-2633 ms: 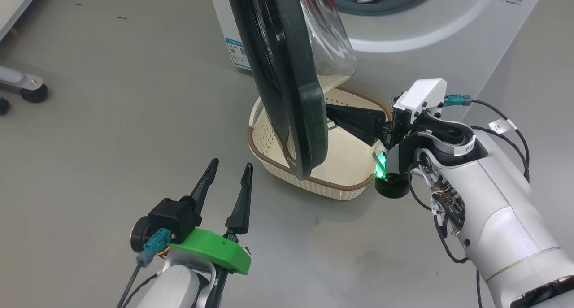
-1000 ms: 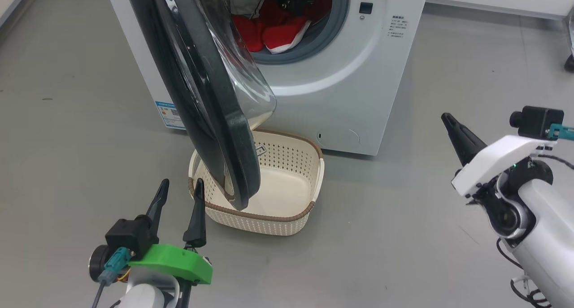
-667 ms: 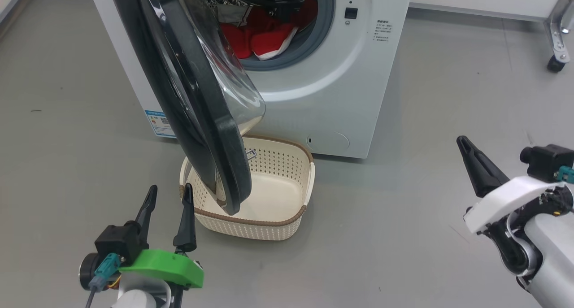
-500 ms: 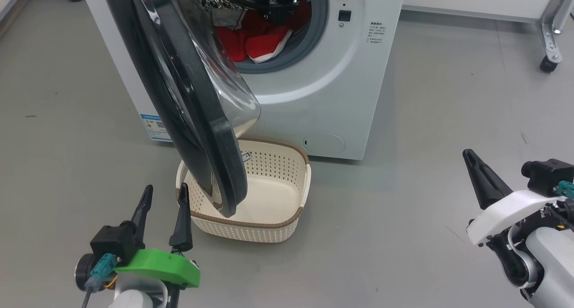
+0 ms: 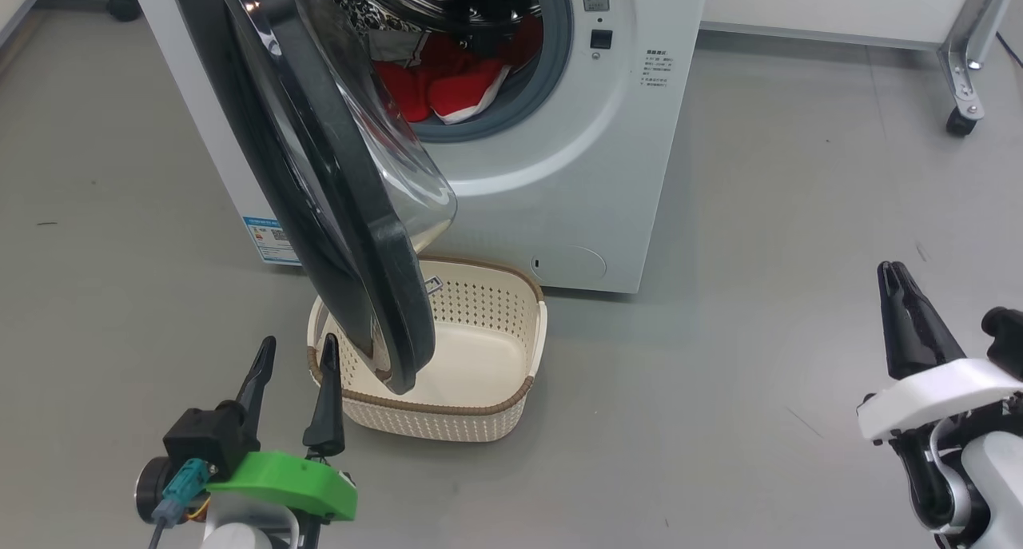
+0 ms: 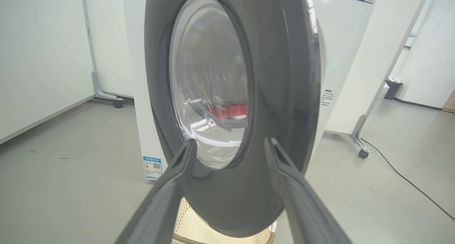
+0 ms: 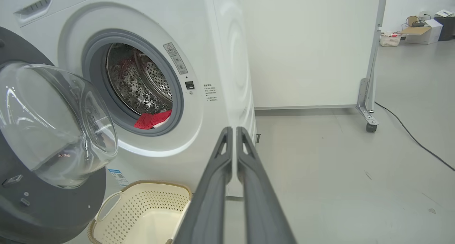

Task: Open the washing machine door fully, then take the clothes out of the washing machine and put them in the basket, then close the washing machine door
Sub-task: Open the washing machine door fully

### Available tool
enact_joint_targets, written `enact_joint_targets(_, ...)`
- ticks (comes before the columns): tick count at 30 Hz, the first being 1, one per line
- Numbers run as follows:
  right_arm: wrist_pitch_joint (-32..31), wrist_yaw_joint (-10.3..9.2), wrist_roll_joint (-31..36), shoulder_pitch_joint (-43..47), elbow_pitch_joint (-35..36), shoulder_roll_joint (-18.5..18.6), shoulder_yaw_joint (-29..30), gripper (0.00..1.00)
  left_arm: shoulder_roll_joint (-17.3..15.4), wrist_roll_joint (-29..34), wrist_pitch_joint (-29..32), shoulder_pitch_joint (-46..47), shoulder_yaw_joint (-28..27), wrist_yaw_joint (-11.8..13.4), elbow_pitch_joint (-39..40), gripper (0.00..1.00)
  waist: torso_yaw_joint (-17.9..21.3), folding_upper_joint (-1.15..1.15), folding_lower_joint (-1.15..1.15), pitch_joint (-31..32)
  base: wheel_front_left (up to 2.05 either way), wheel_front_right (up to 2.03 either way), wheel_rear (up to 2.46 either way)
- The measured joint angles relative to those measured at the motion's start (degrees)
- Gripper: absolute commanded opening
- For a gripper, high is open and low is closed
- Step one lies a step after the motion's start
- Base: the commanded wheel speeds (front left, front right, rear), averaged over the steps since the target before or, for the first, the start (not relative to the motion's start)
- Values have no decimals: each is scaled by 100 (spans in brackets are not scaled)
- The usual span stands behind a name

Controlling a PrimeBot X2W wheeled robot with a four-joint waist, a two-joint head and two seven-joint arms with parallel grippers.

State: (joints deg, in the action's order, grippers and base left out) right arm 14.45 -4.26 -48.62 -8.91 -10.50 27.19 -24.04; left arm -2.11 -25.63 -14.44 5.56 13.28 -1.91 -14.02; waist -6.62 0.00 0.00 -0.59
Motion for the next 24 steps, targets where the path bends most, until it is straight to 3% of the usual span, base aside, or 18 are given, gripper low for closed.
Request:
enact_joint_targets(1, 0, 0, 79, 88, 52, -35, 74, 100, 0, 1, 0, -1, 0, -5, 0, 100, 4, 0, 0, 3, 0, 0, 0)
enact_joint_targets(24, 0, -44, 1270, 1237, 842, -637, 761, 100, -1, 46, 0, -94, 20, -91, -56, 100, 47, 0, 0, 9, 0, 0, 0)
